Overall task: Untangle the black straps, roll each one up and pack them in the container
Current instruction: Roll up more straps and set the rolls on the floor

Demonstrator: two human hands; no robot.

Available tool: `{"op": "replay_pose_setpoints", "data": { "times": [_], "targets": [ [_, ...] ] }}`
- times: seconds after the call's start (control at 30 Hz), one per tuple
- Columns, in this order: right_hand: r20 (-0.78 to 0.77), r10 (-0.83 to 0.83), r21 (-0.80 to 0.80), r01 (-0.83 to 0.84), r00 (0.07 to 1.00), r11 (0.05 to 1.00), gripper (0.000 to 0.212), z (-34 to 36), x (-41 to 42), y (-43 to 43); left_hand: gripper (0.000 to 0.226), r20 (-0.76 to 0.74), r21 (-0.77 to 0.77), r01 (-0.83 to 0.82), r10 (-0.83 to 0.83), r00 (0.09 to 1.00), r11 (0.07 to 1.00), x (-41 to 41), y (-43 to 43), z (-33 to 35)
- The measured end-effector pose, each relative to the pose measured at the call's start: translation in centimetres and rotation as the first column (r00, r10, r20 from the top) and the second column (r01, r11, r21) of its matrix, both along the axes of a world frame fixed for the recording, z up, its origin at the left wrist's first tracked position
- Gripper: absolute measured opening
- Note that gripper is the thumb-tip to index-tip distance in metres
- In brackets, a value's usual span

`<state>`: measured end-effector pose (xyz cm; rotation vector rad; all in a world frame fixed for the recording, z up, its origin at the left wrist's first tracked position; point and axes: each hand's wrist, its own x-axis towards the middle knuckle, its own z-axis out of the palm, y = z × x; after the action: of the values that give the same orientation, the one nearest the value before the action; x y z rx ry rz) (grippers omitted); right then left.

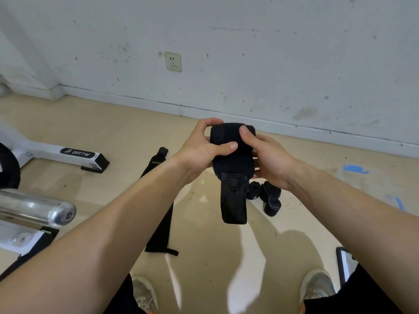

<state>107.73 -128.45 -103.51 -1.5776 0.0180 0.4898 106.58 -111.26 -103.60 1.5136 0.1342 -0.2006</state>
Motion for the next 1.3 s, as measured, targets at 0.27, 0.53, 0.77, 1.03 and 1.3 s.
{"op": "replay_pose_setpoints", "data": {
  "times": [0.27, 0.53, 0.77, 1.03, 1.3],
  "targets": [
    [0.05, 0.006, 0.021, -0.007, 0.999, 1.0, 0.04, -0.3, -0.1, 0.1, 0.034, -0.105, -0.224, 0.01, -0.034, 0.994, 0.974, -0.4, 0.2, 1.1],
    [-0.098, 0.035, -0.054, -0.041, 0.995, 0.998, 0.048, -0.7, -0.7, 0.3, 0.022, -0.167, -0.274, -0.216, 0.175, 0.97, 0.937, 0.1, 1.0, 1.6],
    [-0.062, 0.05, -0.109, -0.057, 0.997, 0.992, 0.032, -1.1, -1.6, 0.5, 0.019, -0.163, -0.25, -0.341, 0.308, 0.937, 0.906, 1.1, 3.2, 1.4],
    [0.13, 0.113, 0.001, -0.114, 0.985, 0.994, 0.013, -0.1, -1.2, 0.7, 0.049, -0.039, -0.086, -0.359, 0.357, 0.933, 0.929, 1.9, 3.2, -0.3],
    [0.183, 0.112, 0.149, -0.141, 0.977, 0.979, 0.048, 1.1, -0.2, -0.4, 0.048, -0.054, -0.048, -0.309, 0.306, 0.95, 0.95, 2.0, 2.3, -1.6]
  ]
}}
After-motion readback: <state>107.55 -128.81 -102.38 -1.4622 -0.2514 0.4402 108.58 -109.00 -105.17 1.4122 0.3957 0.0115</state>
